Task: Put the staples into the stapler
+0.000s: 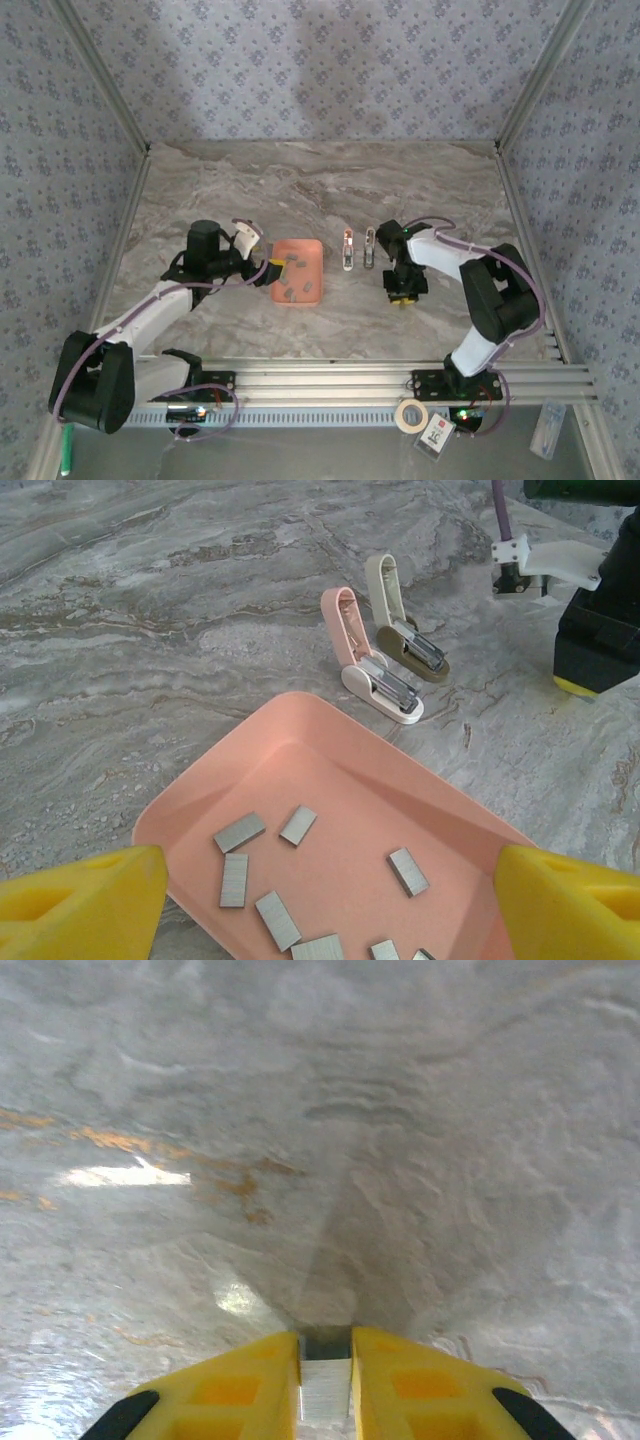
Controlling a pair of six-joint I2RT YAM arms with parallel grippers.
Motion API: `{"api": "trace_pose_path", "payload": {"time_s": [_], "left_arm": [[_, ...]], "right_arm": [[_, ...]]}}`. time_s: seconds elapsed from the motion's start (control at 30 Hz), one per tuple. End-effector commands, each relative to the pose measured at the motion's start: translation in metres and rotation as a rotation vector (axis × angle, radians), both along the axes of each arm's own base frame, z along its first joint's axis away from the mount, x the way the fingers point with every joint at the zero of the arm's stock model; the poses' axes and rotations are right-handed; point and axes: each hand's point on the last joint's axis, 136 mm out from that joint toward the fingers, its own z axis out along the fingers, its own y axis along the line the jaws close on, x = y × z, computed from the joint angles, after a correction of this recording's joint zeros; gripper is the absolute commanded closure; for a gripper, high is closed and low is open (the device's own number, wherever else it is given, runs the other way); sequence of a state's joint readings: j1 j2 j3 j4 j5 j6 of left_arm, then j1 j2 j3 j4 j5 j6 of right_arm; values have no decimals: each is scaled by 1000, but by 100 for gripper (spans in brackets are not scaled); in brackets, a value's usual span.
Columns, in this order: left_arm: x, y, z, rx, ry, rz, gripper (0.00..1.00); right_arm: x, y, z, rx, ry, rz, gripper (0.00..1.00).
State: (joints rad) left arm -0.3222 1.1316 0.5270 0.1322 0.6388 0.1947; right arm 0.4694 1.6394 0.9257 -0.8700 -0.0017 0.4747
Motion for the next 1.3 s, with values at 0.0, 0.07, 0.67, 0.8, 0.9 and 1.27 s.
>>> {"api": "trace_pose_path", "payload": {"time_s": [0.0, 0.07, 0.67, 0.8, 0.9, 1.27], "left_arm": [[0, -3, 12, -16, -50, -12, 16], [5, -3, 17, -22, -72, 3, 15], [56, -14, -3, 34, -119, 61, 15], [64, -16, -7, 40, -122, 64, 15], [67, -18, -9, 42, -119, 66, 15], [68, -19, -13, 43, -109, 62, 14]], "right_arm": [[6, -2, 14, -15, -102, -60, 80], [15, 2, 22, 14, -180, -89, 81], [79, 36, 75, 191, -697, -201, 82], [91, 46, 76, 181, -699, -147, 82], [100, 56, 76, 182, -700, -109, 82], [121, 78, 63, 150, -661, -12, 82]]}}
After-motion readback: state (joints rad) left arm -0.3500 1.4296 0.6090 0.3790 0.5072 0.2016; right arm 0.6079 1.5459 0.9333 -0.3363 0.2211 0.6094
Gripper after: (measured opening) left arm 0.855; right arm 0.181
